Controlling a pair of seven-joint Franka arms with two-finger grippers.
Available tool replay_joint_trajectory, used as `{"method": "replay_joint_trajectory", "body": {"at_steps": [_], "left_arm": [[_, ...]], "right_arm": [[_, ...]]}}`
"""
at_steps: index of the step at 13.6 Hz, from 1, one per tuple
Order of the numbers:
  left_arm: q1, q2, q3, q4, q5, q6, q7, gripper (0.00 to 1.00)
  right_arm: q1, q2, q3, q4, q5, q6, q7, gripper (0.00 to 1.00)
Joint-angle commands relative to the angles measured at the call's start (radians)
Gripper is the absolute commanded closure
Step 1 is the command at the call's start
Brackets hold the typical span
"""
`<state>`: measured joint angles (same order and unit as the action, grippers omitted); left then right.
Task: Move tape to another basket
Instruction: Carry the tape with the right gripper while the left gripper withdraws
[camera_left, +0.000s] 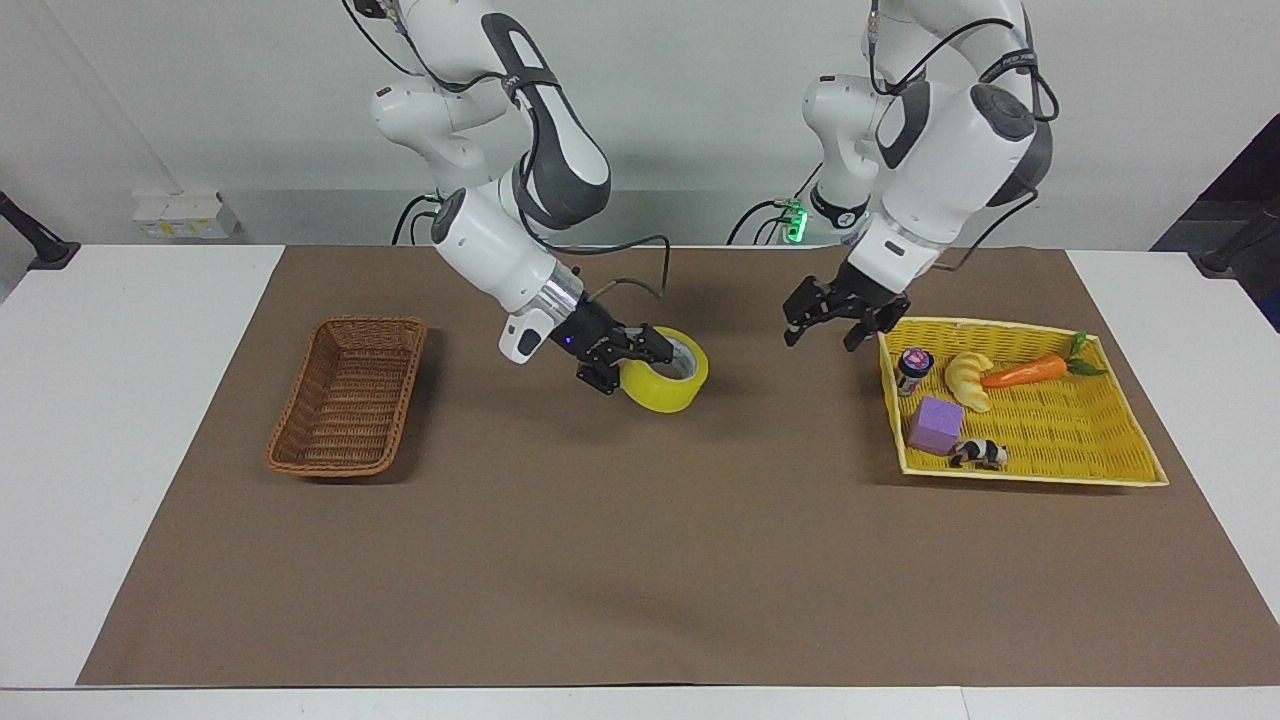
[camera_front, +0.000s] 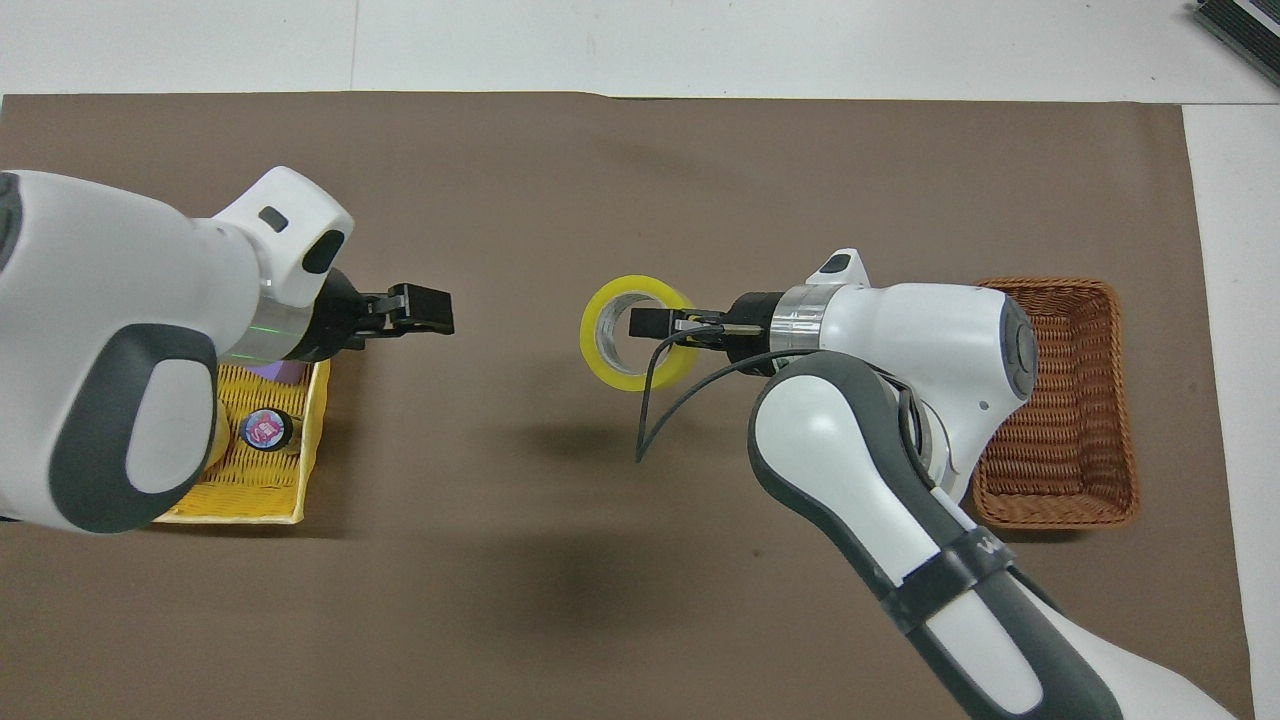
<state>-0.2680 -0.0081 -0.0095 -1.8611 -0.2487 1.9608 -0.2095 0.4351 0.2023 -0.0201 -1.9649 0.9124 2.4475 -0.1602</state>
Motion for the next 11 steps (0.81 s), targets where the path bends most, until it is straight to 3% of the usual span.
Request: {"method": "replay_joint_trajectory", "body": {"at_steps": [1,3,7,11], "left_arm": [[0.05,-0.032,-0.01,-0.021,0.037,-0.055,0.081,0.0],[0.068,-0.033,-0.009,-0.021,0.096,-0.066,0.096,0.0],[0.133,-0.018,-0.01,0.002,0.25,-0.043,0.239,0.0],[0.191,0.017,-0.009,0.178,0.293,-0.097,0.329,0.0]], "right_arm": [[-0.065,-0.007,0.006,0.004,-0.087,-0.07,0.047,1.0],[-0.093,-0.015,-0.004,0.006,-0.131,-0.123,0.05,1.0],[-0.208,-0.017,-0.001,0.092,-0.363,-0.258,0.155,1.0],[-0.274,-0.021,-0.003,0.129,-0.587,-0.344,0.209,1.0]]}}
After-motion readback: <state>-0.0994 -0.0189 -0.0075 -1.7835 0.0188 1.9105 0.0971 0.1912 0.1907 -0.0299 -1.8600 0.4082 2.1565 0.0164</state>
